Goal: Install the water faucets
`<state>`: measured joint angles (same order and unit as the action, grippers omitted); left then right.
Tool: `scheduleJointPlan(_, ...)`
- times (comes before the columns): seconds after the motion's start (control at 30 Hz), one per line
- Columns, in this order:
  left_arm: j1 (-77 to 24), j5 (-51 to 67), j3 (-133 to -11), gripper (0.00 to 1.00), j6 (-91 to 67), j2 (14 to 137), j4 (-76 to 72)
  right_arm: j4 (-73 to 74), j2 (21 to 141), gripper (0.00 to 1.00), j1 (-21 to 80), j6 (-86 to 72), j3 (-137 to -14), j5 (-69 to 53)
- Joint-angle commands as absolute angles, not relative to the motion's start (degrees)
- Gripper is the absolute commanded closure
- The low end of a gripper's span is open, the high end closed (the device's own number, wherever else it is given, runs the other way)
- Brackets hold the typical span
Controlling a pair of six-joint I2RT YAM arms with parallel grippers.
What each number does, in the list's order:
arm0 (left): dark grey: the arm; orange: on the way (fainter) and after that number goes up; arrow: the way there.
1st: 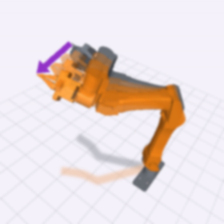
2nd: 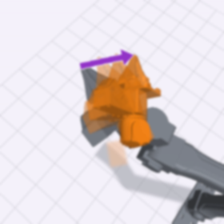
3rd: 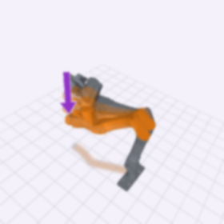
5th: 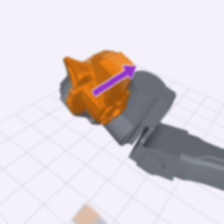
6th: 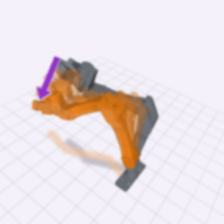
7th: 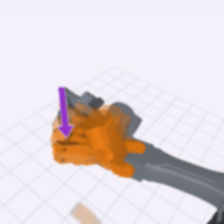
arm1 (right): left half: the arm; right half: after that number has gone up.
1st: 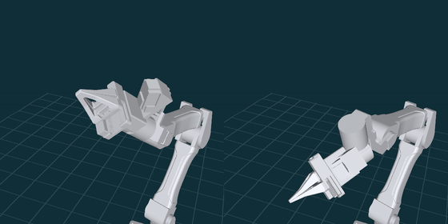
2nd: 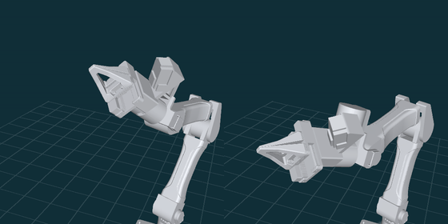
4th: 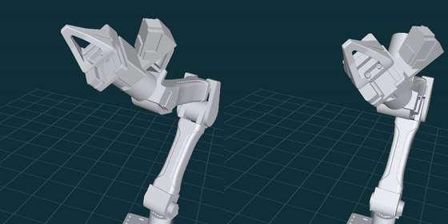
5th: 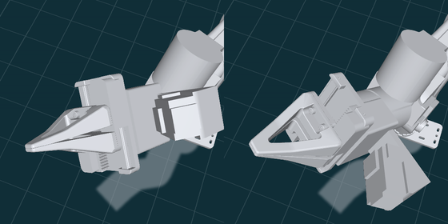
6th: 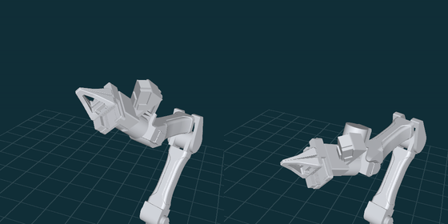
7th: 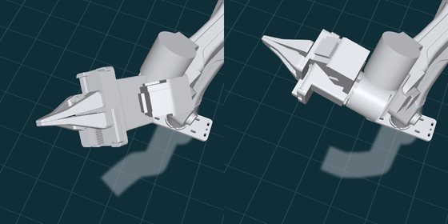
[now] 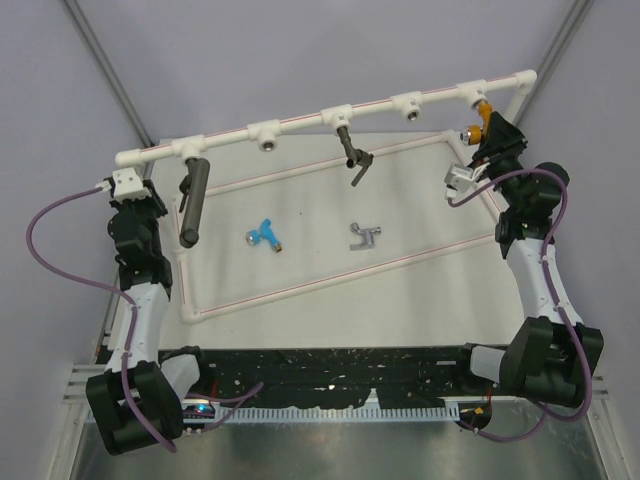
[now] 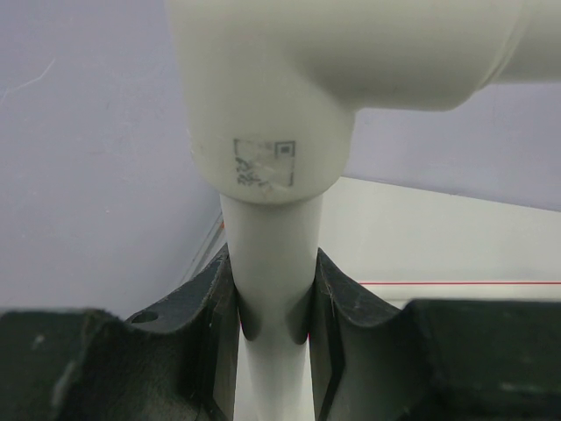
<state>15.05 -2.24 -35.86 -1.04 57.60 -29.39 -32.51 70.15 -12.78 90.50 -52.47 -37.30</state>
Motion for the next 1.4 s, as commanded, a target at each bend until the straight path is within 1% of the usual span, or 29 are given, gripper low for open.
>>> scheduleJointPlan(0.0,16.4,-4.0,-34.8,1.0,0.4,58.4,-31.7,-36.6,71.1,0.95,-12.7,92.5,-53.3,-36.4)
scheduleJointPlan(0.27,16.3,-3.0,-34.9,1.0,-1.2,58.8,-32.3,-39.1,72.0,0.95,-12.5,91.7,-51.7,-35.7)
scheduleJointPlan(0.73,16.4,-1.8,-34.8,1.0,-1.0,58.8,-32.8,-40.5,74.1,0.95,-11.3,91.1,-53.6,-35.3)
scheduleJointPlan(1.37,16.4,-2.3,-34.5,1.0,-0.4,58.7,-32.7,-41.0,72.6,0.95,-10.3,91.1,-54.8,-32.3)
